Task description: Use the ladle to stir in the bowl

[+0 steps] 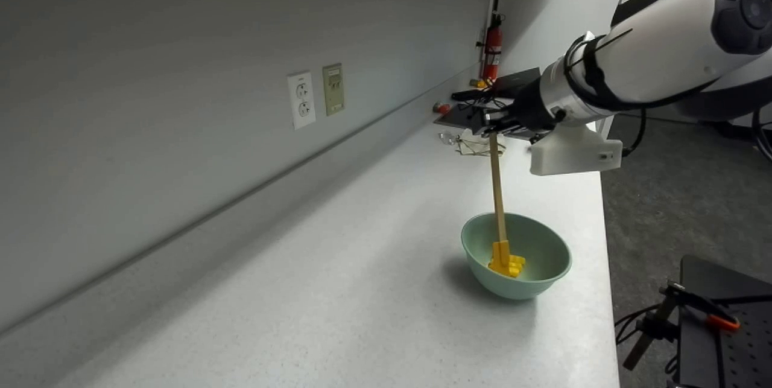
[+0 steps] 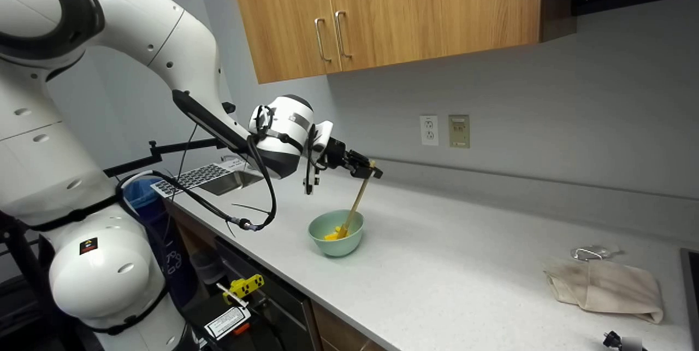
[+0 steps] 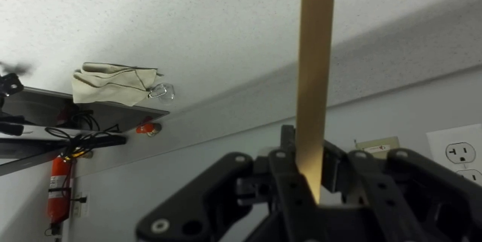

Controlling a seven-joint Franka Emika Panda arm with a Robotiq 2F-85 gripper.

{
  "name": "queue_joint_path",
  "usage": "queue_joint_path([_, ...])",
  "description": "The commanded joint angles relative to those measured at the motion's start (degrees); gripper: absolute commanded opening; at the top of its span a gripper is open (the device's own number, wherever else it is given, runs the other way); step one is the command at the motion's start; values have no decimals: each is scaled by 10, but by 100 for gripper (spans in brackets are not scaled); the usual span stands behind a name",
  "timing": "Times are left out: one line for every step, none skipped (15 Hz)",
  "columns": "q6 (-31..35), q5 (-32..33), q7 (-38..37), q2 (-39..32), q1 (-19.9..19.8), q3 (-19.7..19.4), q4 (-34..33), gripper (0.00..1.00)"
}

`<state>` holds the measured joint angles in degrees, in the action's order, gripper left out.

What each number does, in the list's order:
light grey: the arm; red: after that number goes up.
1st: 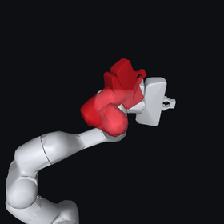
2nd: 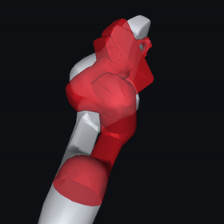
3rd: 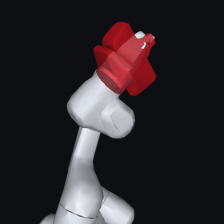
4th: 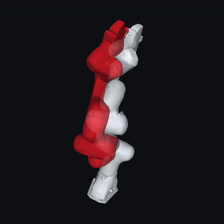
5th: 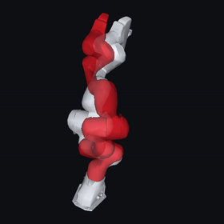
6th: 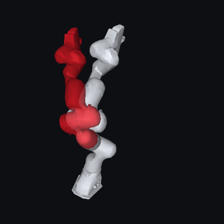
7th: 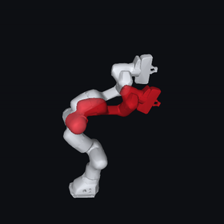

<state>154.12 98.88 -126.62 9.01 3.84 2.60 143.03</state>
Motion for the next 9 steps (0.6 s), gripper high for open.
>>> queue_joint_path([-44, 22, 1, 15, -1, 6, 3, 2])
queue_joint_path([-60, 29, 1, 18, 0, 8, 3, 2])
queue_joint_path([-78, 37, 0, 20, 0, 11, 3, 2])
queue_joint_path([-90, 41, 0, 21, 1, 13, 3, 2])
queue_joint_path([-101, 44, 2, 22, 7, 9, 2, 2])
queue_joint_path([-108, 47, 1, 22, 8, 9, 2, 2])
queue_joint_path([-108, 49, 2, 21, 9, 8, 2, 2])
queue_joint_path([-100, 47, 4, 18, 9, 6, 0, 2])
queue_joint_path([-87, 43, 4, 16, 9, 4, -1, 2])
